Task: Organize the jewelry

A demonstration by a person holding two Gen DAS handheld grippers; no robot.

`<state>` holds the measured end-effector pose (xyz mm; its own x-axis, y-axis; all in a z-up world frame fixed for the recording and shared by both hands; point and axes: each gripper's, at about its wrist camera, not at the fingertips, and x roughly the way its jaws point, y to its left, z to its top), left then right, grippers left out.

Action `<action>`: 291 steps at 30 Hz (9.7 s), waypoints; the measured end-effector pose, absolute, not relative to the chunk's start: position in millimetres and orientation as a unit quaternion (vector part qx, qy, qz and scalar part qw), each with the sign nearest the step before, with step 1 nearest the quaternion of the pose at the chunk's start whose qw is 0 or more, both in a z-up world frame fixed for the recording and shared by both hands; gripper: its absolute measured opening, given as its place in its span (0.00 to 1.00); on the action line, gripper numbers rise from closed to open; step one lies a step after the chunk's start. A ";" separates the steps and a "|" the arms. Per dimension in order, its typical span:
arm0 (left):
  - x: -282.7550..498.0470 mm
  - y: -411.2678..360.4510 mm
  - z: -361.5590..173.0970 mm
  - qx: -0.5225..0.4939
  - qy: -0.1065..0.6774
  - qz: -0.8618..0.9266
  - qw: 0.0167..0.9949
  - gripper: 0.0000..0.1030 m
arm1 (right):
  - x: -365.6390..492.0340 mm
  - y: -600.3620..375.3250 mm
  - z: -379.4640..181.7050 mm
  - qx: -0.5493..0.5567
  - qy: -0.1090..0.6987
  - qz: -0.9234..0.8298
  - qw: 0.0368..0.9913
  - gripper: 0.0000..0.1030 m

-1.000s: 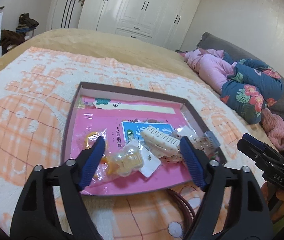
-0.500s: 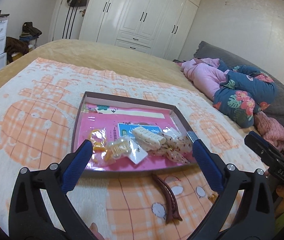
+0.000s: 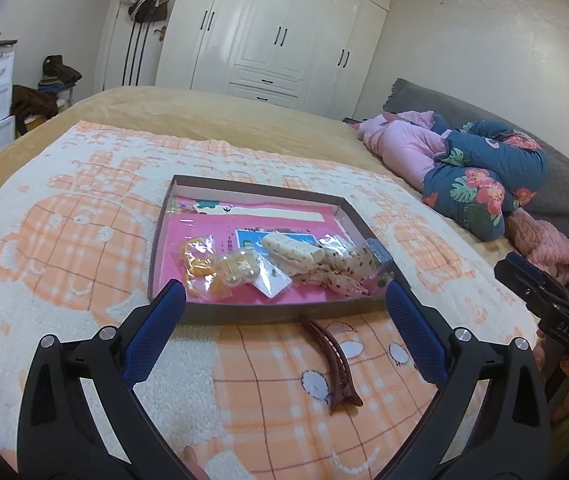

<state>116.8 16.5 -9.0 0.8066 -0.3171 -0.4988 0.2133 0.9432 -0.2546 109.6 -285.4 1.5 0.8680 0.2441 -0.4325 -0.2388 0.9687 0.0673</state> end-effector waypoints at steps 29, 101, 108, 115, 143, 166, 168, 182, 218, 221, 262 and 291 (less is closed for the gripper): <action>120.7 -20.5 -68.1 -0.060 0.351 -0.169 0.919 0.89 | 117.5 -293.2 -90.0 0.102 0.406 0.111 0.901 0.77; 147.9 48.4 -1.4 -0.104 0.288 -0.133 0.943 0.09 | 151.4 -196.2 15.4 -0.036 0.257 0.250 0.933 0.28; 169.0 56.1 7.4 -0.101 0.281 -0.127 0.946 0.09 | 173.8 -197.5 24.3 -0.042 0.237 0.233 0.942 0.28; 196.0 52.3 4.5 -0.101 0.286 -0.129 0.944 0.09 | 200.8 -202.7 11.4 -0.042 0.247 0.202 0.947 0.28; 250.2 -3.1 -52.7 -0.070 0.354 -0.176 0.916 0.09 | 241.3 -200.1 -66.0 -0.051 0.335 0.180 0.924 0.28; 169.8 16.6 -12.0 -0.089 0.293 -0.140 0.941 0.57 | 156.9 -227.4 -6.5 -0.029 0.224 0.173 0.959 0.85; 158.3 16.5 -7.5 -0.089 0.283 -0.139 0.945 0.63 | 149.6 -229.3 -3.6 -0.030 0.217 0.172 0.960 0.86; 108.4 21.3 0.5 -0.082 0.254 -0.119 0.956 0.89 | 105.8 -240.7 4.2 -0.039 0.168 0.145 0.974 0.94; 65.8 21.0 -3.1 -0.051 0.211 -0.081 0.973 0.89 | 60.2 -254.0 -8.2 -0.039 0.114 0.111 0.987 0.94; 64.7 22.6 -5.7 -0.053 0.211 -0.072 0.973 0.89 | 57.1 -256.2 -10.0 -0.035 0.106 0.104 0.988 0.94; 60.1 16.6 -15.6 -0.042 0.193 -0.054 0.979 0.89 | 53.1 -256.8 -31.2 -0.028 0.097 0.079 0.992 0.94; 59.9 18.9 -17.4 -0.041 0.193 -0.051 0.979 0.89 | 52.5 -257.6 -32.0 -0.026 0.098 0.078 0.992 0.94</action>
<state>59.9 18.9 -17.4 0.9201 -0.1161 -0.3741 0.0845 0.9914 -0.0996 52.5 -257.6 -32.0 0.9686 0.1489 -0.1990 -0.1591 0.9866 -0.0363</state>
